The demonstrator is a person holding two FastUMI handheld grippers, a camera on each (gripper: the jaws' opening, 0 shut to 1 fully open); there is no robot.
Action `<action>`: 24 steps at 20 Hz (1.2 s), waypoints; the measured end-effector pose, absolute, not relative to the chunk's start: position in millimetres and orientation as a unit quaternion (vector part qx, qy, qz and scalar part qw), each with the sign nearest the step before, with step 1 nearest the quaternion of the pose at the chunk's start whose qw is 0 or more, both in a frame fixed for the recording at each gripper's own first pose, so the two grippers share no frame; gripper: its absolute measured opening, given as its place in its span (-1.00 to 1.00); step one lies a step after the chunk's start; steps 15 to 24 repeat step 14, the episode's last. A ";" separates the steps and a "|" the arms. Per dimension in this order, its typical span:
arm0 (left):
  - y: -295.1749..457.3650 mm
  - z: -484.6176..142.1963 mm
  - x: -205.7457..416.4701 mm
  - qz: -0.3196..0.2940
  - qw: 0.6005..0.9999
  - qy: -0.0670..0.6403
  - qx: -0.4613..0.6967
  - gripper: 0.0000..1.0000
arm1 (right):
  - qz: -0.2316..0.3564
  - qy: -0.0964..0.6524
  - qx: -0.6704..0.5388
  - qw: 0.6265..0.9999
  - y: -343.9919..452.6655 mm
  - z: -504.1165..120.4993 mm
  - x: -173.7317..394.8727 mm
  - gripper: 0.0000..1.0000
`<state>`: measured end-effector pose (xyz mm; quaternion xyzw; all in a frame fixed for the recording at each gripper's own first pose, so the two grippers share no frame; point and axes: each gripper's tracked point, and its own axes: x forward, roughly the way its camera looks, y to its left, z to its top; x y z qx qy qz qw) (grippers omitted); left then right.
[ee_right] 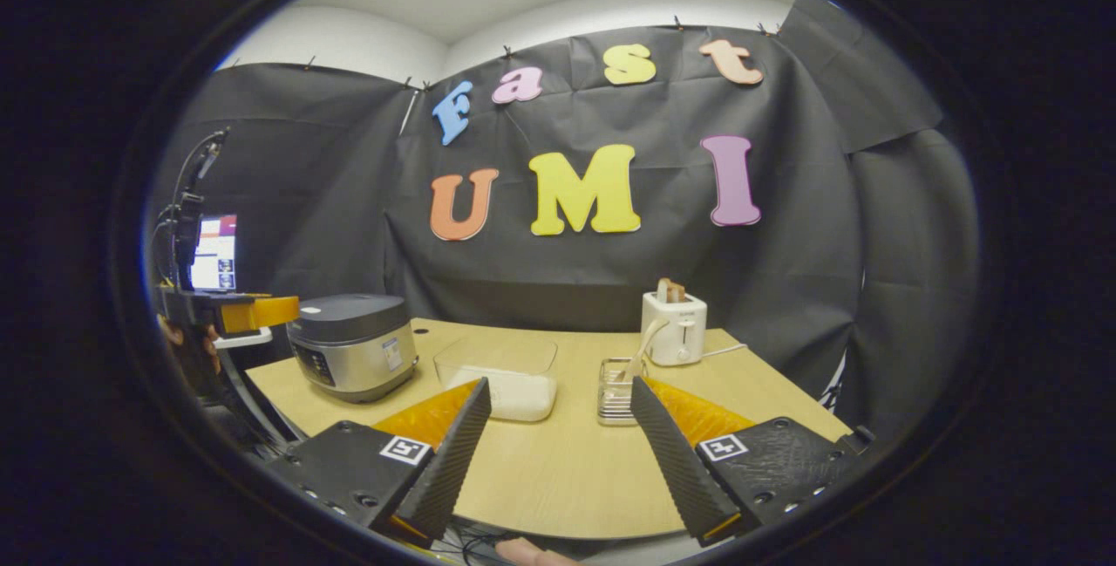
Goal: Close the left gripper, press the button to open the rice cooker; take a wooden spoon from the chopstick holder with the right hand, scoop a spoonful of rice and pour it into the rice cooker, then put the wooden spoon back into the chopstick holder.
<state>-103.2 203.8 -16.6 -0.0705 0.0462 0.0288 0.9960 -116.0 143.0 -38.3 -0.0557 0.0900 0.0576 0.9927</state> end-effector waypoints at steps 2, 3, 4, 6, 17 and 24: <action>187.6 -15.6 -111.1 0.014 0.997 0.045 -0.067 0.77 | 0.054 0.087 -0.060 0.993 140.4 -37.8 -118.7 0.83; 180.0 -15.8 -114.0 0.010 0.997 0.044 -0.064 0.77 | 0.052 0.086 -0.061 0.993 139.2 -37.0 -119.9 0.82; 173.6 -16.3 -116.4 0.007 0.997 0.042 -0.059 0.77 | 0.051 0.085 -0.063 0.993 137.6 -37.4 -120.4 0.83; 164.3 -16.9 -118.7 0.009 0.998 0.037 -0.050 0.77 | 0.049 0.087 -0.065 0.993 135.0 -38.7 -120.6 0.91; 135.5 -21.0 -118.9 -0.009 0.999 0.037 -0.020 0.77 | 0.042 0.088 -0.061 0.993 127.5 -40.0 -121.4 0.83; 135.5 -21.0 -118.9 -0.009 0.999 0.037 -0.020 0.77 | 0.042 0.088 -0.061 0.993 127.5 -40.0 -121.4 0.83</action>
